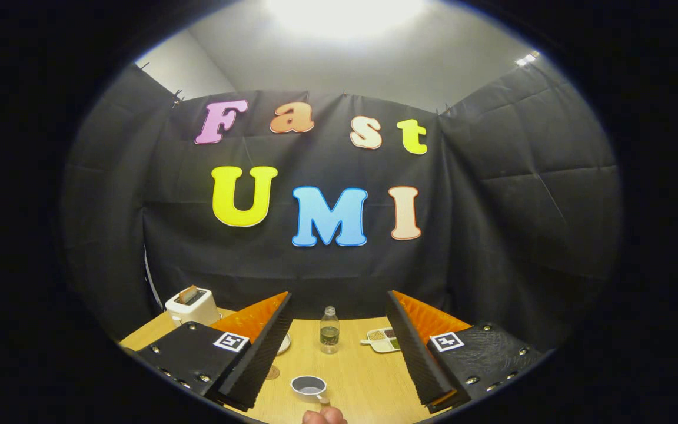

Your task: Take the bottle from table, then pour the juice into the cup, finally place the bottle on the coaster

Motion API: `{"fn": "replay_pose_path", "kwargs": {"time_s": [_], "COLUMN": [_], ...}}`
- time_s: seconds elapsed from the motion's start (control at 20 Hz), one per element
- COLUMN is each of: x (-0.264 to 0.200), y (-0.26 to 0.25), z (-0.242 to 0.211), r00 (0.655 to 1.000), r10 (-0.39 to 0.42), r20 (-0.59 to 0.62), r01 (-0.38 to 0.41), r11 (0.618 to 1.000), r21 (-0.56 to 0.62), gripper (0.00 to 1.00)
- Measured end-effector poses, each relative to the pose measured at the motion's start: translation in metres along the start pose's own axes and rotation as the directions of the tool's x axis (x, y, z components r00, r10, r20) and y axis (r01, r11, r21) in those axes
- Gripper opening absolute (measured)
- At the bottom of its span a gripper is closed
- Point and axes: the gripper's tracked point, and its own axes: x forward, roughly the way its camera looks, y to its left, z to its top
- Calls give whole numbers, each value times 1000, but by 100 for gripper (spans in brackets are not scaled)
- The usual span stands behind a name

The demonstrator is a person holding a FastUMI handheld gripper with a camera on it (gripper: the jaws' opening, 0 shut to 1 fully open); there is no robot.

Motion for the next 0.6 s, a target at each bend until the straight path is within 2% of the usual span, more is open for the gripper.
{"fn": "replay_pose_path", "kwargs": {"time_s": [0.15,0.6], "x": [2,5], "y": [9,31], "z": [8,-8], "r00": [999,998], "r10": [27,69], "r20": [30,7], "r01": [-28,-69], "r11": [1000,998], "r21": [9,1], "gripper": [96,96]}}
